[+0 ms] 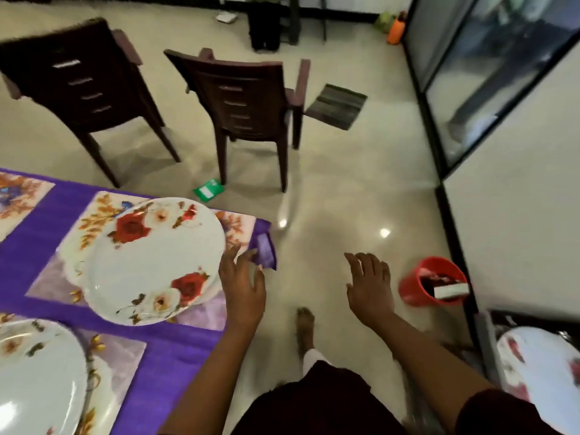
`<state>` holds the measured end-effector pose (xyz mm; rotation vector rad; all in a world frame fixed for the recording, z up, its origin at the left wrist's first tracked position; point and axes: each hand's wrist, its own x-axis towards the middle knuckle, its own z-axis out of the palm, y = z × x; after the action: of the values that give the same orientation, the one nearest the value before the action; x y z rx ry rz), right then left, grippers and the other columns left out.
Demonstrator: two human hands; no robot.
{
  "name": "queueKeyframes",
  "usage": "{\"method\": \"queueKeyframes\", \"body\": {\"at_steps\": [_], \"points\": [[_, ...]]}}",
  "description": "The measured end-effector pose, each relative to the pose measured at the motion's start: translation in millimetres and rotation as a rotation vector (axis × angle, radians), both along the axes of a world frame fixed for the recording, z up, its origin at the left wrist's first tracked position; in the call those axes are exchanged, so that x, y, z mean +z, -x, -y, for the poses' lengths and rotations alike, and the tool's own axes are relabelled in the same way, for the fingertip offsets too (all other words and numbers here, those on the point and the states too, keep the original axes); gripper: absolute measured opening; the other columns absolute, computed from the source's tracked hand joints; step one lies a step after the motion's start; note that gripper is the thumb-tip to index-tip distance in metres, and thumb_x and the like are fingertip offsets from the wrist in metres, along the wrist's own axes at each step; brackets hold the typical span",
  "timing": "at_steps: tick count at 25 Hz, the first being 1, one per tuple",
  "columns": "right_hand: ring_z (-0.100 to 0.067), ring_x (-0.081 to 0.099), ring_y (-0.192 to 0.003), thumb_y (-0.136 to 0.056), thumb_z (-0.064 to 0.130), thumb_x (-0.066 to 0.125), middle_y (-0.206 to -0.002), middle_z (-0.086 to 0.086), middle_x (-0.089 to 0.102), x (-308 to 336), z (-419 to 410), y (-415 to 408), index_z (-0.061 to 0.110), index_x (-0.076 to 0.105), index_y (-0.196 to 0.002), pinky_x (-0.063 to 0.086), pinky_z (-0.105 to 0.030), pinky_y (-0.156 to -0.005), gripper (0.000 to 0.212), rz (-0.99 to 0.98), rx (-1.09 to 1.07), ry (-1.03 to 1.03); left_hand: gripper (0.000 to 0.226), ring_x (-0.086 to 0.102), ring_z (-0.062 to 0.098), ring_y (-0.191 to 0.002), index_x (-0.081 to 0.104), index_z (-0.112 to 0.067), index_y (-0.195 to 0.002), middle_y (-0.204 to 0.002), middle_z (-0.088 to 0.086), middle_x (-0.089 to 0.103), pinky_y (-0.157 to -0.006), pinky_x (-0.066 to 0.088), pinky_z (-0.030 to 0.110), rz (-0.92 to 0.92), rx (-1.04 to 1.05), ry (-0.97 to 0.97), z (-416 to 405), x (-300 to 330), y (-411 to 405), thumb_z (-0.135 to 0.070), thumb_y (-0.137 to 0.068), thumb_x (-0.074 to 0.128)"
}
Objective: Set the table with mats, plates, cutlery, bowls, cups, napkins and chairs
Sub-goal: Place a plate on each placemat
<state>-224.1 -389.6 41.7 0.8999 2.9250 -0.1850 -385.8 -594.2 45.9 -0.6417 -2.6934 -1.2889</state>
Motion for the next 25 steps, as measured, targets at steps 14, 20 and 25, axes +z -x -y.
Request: {"method": "queueKeyframes", "body": {"at_steps": [14, 20, 25], "points": [[-0.033, 0.011, -0.147, -0.09, 0.03, 0.056, -0.157, -0.008, 0.021, -9, 6, -309, 0.024, 0.019, -0.152, 0.006, -0.054, -0.12, 0.072, 0.188, -0.907, 0.199, 0.039, 0.038, 0.021, -0.125, 0.062, -0.012, -0.116, -0.127, 0.009, 0.051, -0.104, 0.02, 0.014, 0.187, -0.87, 0.228, -162, -42, -175, 0.007, -0.081, 0.062], [-0.033, 0.032, -0.136, -0.087, 0.032, 0.064, -0.15, -0.007, 0.03, -15, -21, -399, 0.023, 0.022, -0.149, 0.03, -0.05, -0.114, 0.076, 0.08, -1.238, 0.432, 0.034, 0.046, 0.028, -0.119, 0.062, -0.011, -0.113, -0.121, 0.009, 0.055, -0.099, 0.03, 0.025, 0.161, -1.22, 0.41, -265, -53, -277, 0.001, -0.082, 0.065], [-0.031, 0.044, -0.131, -0.086, 0.022, 0.069, -0.147, -0.011, 0.036, -29, -87, -442, 0.016, 0.024, -0.15, 0.044, -0.045, -0.106, 0.079, -0.312, -1.588, 0.717, 0.03, 0.048, 0.021, -0.12, 0.056, -0.016, -0.121, -0.128, 0.007, 0.049, -0.095, 0.035, 0.025, 0.598, -1.198, 0.656, -336, -65, -343, -0.015, -0.092, 0.063]]}}
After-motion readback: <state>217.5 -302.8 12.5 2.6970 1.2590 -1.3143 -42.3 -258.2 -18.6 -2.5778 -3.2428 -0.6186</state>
